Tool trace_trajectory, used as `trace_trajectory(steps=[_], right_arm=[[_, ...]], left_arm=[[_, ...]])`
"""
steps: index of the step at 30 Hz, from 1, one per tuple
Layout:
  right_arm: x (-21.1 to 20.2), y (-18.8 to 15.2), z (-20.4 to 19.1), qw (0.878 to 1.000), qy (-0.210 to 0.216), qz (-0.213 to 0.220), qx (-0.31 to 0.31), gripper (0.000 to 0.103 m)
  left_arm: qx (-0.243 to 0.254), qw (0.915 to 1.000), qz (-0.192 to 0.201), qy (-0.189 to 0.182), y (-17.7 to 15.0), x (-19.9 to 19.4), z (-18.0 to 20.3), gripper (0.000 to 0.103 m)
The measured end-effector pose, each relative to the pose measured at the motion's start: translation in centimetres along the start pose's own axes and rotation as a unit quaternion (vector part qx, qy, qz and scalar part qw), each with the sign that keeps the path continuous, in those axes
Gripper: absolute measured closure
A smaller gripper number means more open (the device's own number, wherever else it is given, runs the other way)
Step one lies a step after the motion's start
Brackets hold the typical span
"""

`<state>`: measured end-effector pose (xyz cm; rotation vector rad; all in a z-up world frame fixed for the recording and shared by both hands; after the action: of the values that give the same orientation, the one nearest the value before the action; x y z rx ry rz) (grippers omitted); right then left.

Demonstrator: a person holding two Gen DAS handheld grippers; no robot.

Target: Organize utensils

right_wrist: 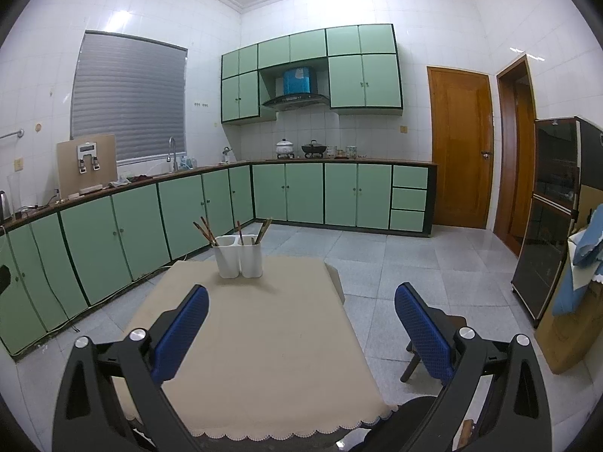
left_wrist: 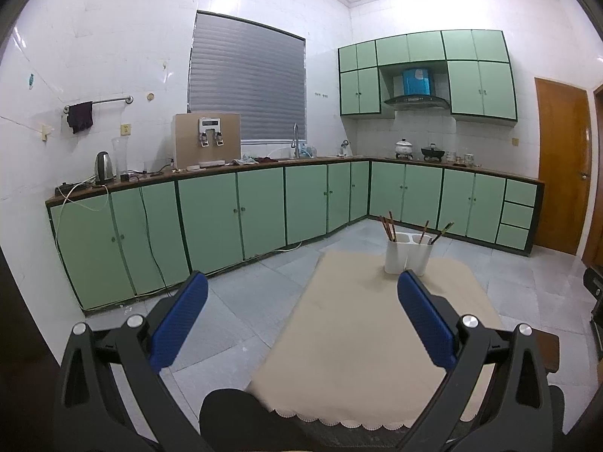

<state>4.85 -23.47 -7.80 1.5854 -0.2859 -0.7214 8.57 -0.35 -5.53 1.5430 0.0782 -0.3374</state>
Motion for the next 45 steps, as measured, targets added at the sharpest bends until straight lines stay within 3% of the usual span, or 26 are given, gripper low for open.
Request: trace_trajectory(steps=[45], right_arm=[[-0.5, 0.09, 0.48, 1.0, 0.0, 0.001, 0.009, 0.006]], left_arm=[[0.0, 1.0, -0.005, 0.001, 0.39, 0.05, -0.01, 0.005]])
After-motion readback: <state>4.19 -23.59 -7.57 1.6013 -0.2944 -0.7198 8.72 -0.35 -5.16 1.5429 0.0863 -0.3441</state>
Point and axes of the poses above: each gripper's, at about its wrist camera, not at the fingertips, and x roughly the way its jaws point, z to its right, y to its top, the point moved 9 cm from there along x, roughly the way its jaws point, and after that the axes turned 11 degrees about -y, right-handed, at the moved point
